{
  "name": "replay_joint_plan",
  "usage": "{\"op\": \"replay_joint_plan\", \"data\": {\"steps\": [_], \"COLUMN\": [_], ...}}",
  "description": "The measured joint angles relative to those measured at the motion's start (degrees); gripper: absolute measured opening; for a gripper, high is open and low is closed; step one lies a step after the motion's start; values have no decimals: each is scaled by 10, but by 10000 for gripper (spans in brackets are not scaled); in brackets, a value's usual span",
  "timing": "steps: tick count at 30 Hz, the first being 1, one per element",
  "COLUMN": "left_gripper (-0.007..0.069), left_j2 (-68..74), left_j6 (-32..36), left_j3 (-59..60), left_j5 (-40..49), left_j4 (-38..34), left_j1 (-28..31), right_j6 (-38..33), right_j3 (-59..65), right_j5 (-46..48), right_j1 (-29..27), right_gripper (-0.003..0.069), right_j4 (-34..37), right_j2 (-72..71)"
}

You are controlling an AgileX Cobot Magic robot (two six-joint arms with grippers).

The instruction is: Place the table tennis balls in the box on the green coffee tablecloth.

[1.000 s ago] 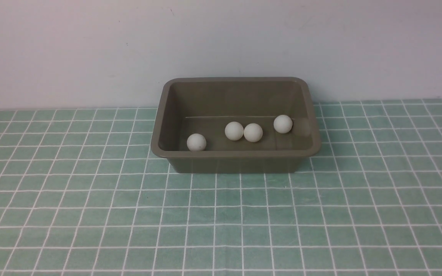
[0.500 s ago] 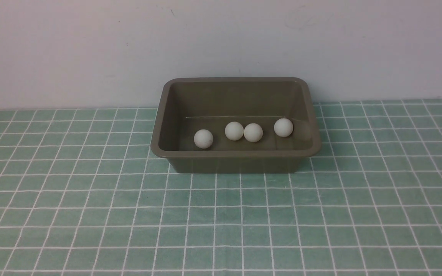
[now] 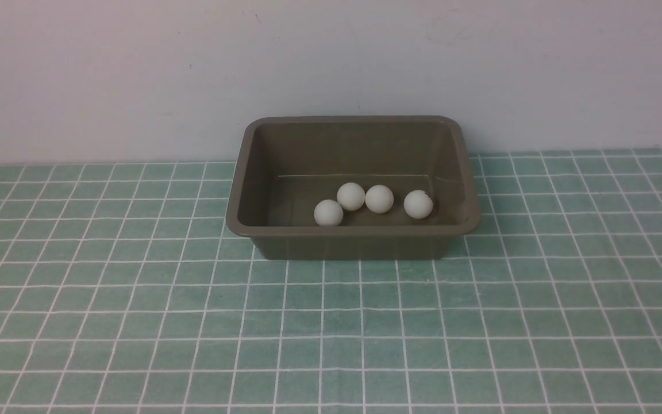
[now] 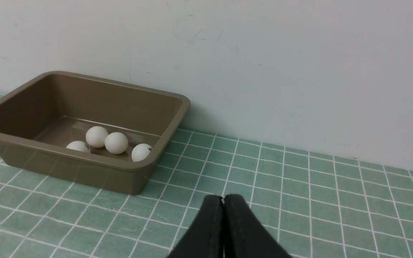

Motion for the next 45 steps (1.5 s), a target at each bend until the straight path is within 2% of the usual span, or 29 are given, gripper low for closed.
{"op": "replay_joint_plan", "data": {"steps": [3,6,9,12,19,45], "left_gripper": [-4,-4,-4,-4,-4,-4], "left_j2": [0,0,0,0,0,0], "left_j6": [0,0,0,0,1,1], "left_j3": [0,0,0,0,0,0], "left_j5": [0,0,0,0,0,0], "left_j4": [0,0,0,0,0,0], "left_j1": [0,0,0,0,0,0], "right_j6": [-1,-1,-1,-1,-1,0], "right_j3": [5,43,132,221,319,333], "right_j5": [0,-16,-62,-133,-215,-208], "right_j1": [-23,-99,-172,-201,-210,-210], "right_gripper": [-10,-10,-10,-10,-10,-10], "right_j4": [-1,1,9,27,41,52], "right_j2": [-1,-8,-52,-109,-130,-130]}}
